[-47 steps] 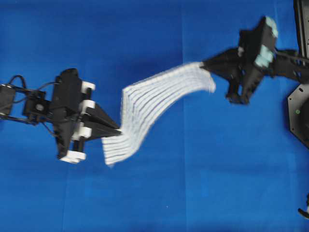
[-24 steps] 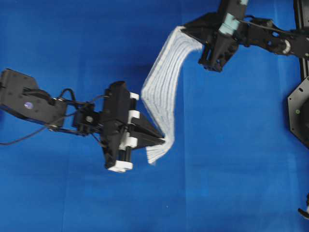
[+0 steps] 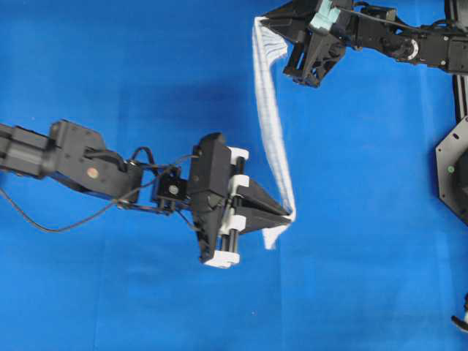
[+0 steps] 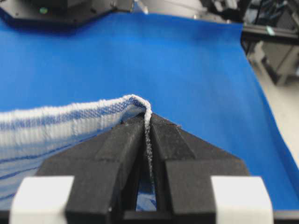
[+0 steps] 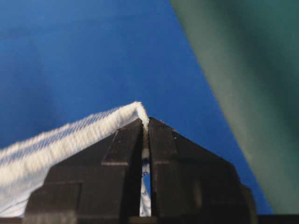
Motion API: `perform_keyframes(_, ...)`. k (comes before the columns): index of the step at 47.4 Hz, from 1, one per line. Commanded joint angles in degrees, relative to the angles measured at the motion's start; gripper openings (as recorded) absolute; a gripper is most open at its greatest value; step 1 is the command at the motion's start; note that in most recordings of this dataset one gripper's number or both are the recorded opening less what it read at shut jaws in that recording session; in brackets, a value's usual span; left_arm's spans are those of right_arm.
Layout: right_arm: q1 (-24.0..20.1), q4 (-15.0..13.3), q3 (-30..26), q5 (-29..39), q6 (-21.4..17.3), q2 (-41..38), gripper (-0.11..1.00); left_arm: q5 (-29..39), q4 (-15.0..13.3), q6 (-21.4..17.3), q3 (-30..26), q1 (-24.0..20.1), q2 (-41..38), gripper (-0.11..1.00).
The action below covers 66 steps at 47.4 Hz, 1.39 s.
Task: Fold the blue towel.
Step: 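Lift the strip and swing it vertical, right gripper moving to the top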
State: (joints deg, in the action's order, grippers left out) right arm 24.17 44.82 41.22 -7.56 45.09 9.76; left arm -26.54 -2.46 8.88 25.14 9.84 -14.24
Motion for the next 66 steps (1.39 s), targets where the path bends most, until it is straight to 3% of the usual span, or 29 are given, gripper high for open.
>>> perform_keyframes(1,0.88,-0.18,-1.32,-0.35,0.00,0.44,-0.05,-3.34,-0.09,-0.09,-2.02,0.00,-0.62,0.03)
perform_keyframes(20,1.23,-0.18,-2.02,-0.18,0.00,-5.63,-0.05,-12.13,-0.18,0.00,-0.62,0.44,-4.04,0.03)
perform_keyframes(41,1.49,-0.18,-5.98,1.05,0.09,-11.43,-0.05,-18.72,-0.88,0.53,8.17,2.99,-3.34,0.03)
perform_keyframes(57,1.32,-0.18,-10.72,3.08,0.09,-16.96,-0.05,-18.72,-3.78,0.70,13.71,4.57,-1.67,0.03)
perform_keyframes(66,0.88,-0.18,-13.62,3.78,0.09,-19.95,-0.04,-18.63,-6.77,1.41,16.17,5.27,-1.05,0.03)
